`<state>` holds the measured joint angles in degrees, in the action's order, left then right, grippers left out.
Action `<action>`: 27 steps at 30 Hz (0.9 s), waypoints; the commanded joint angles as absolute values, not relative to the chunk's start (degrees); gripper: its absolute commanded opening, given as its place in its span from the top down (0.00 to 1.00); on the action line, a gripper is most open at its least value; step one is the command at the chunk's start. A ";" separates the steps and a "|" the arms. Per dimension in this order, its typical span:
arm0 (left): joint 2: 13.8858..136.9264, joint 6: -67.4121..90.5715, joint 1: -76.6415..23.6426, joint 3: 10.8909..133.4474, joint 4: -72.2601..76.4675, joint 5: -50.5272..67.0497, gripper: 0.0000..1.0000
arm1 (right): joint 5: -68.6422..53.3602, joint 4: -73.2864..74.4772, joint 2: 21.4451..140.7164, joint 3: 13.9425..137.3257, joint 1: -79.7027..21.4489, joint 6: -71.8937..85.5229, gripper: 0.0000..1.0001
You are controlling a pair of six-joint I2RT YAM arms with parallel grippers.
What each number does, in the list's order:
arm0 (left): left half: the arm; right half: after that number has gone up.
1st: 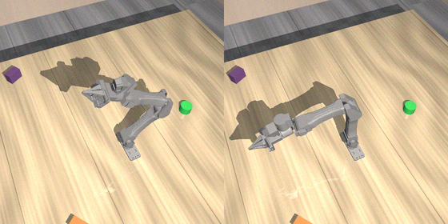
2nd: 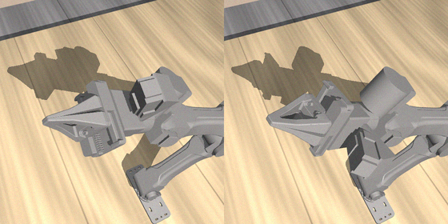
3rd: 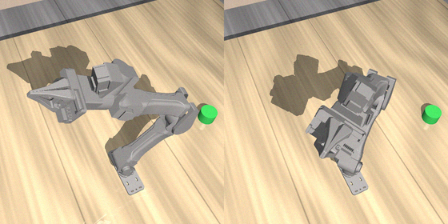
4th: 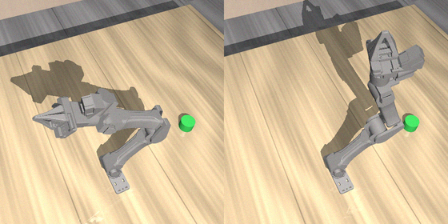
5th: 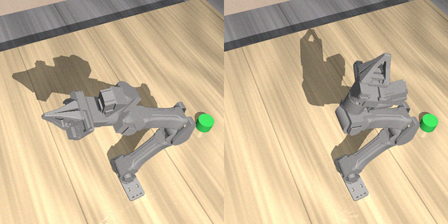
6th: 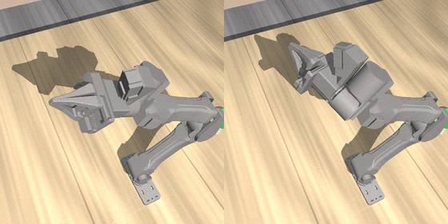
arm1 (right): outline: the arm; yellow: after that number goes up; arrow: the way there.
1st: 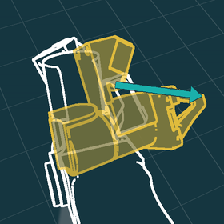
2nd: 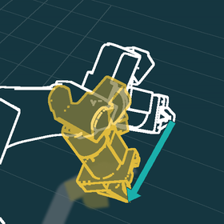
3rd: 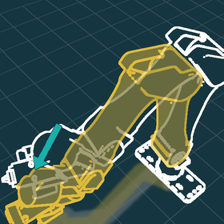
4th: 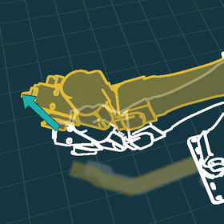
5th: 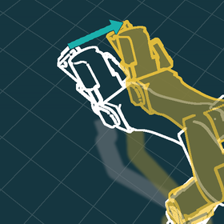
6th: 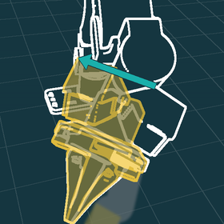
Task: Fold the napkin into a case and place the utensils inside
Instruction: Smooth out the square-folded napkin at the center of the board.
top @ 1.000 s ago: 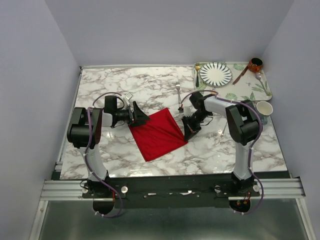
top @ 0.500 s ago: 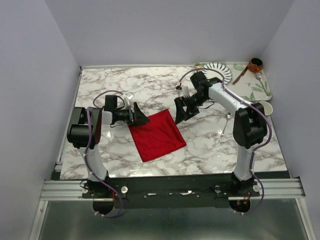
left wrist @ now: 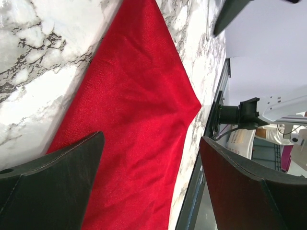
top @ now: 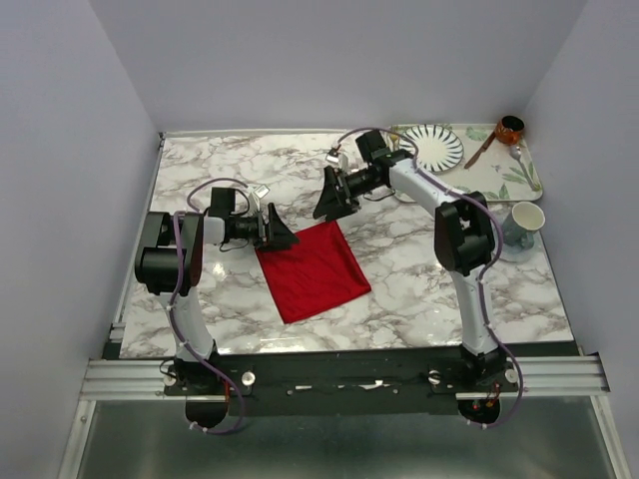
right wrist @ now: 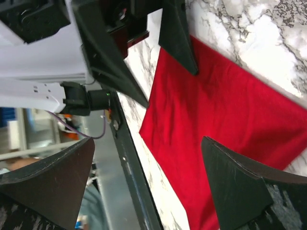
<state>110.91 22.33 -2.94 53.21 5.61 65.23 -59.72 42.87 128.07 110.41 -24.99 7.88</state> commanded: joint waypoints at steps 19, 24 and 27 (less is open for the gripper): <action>115.58 17.23 -2.02 54.32 -5.71 56.95 0.01 | -60.29 29.36 145.72 110.74 -26.46 24.79 0.00; 115.14 14.59 -0.44 53.96 -8.35 57.92 0.01 | -59.85 30.41 145.02 108.20 -25.49 23.38 0.00; 115.40 12.49 1.76 54.31 -10.19 59.15 0.01 | -59.42 31.20 144.76 108.28 -25.23 22.41 0.00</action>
